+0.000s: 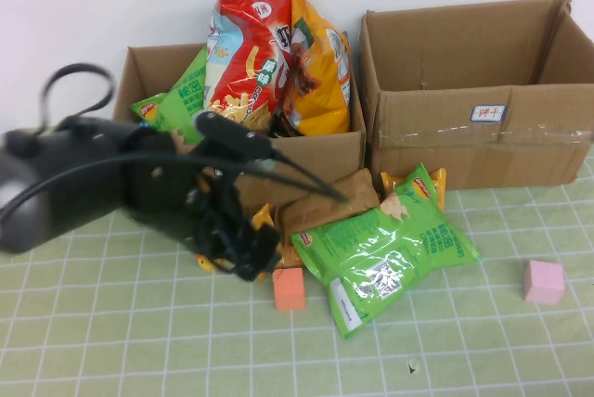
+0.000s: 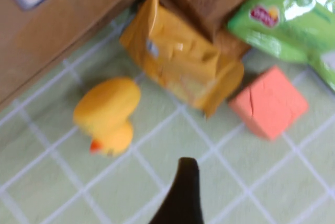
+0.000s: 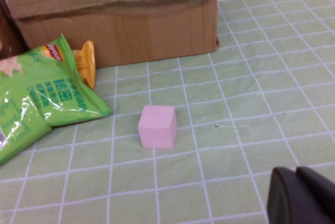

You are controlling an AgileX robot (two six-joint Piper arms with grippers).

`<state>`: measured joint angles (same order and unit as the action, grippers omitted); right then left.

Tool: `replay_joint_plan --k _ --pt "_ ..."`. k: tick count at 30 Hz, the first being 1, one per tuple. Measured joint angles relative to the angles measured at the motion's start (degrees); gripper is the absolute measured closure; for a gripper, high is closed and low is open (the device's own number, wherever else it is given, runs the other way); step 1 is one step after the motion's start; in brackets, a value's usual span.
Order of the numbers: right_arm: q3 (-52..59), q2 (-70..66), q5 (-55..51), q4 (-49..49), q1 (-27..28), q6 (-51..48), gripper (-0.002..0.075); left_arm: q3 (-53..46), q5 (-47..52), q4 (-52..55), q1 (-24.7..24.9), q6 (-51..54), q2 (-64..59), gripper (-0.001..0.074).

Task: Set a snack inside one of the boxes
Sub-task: Pick up the biscuit

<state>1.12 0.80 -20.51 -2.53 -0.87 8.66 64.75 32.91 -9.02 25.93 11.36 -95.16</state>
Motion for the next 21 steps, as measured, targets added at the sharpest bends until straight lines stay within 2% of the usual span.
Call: replay_joint_plan --k 7,12,21 --pt "0.0 0.0 0.0 0.0 0.0 0.0 0.0728 11.18 2.28 1.76 1.79 -0.82 -12.75 0.0164" --pt "0.0 0.0 0.0 0.0 0.0 0.0 0.0728 17.07 5.49 8.48 2.16 -7.99 -19.41 0.0169" --pt "0.0 0.0 0.0 0.0 0.0 -0.12 0.0728 19.73 5.13 11.94 2.16 -11.36 -24.15 0.0172"
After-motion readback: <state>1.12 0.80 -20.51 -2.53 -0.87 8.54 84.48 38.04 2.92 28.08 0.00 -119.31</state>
